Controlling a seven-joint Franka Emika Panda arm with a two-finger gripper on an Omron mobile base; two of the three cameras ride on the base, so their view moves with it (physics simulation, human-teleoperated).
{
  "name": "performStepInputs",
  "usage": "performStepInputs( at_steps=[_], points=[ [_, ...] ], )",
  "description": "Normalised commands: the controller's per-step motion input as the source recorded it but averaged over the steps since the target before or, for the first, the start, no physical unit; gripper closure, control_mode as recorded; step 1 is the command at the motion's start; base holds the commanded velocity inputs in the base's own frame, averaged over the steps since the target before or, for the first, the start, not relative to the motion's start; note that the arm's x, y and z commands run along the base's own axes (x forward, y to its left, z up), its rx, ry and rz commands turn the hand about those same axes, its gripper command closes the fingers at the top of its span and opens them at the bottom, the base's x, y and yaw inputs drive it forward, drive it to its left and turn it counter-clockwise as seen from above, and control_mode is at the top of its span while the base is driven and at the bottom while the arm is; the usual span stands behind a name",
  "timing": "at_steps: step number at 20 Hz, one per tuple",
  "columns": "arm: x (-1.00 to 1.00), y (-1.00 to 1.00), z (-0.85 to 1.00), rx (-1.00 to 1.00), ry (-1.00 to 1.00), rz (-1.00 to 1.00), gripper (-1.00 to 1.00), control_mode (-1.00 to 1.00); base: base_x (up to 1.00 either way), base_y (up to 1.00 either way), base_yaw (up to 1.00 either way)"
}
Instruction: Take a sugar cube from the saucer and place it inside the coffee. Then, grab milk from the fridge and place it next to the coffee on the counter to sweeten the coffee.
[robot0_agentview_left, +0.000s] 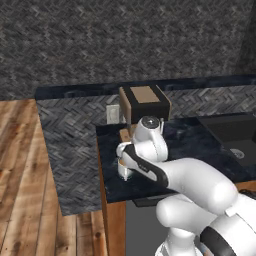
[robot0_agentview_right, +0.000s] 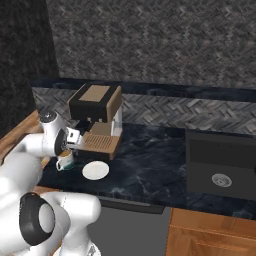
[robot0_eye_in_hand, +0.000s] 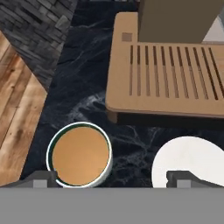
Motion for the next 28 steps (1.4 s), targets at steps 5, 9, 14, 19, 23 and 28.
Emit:
performStepInputs(
  at_steps=[5, 9, 14, 19, 23, 28],
  points=[
    [-0.16, -0.39, 0.13, 0.0, -0.01, 0.0, -1.0, -1.0, 0.0, 0.0, 0.0],
    [-0.27, -0.35, 0.04, 0.0, -0.02, 0.0, -1.0, -1.0, 0.0, 0.0, 0.0],
    [-0.28, -0.13, 0.0, 0.0, 0.0, 0.0, -1.0, -1.0, 0.0, 0.0, 0.0],
    [-0.41, 0.0, 0.0, 0.0, 0.0, 0.0, -1.0, -1.0, 0.0, 0.0, 0.0],
    [0.0, 0.0, 0.0, 0.0, 0.0, 0.0, -1.0, 1.0, -0.39, 0.0, 0.0],
    [0.0, 0.0, 0.0, 0.0, 0.0, 0.0, -1.0, 1.0, -0.51, -0.2, 0.0]
  ],
)
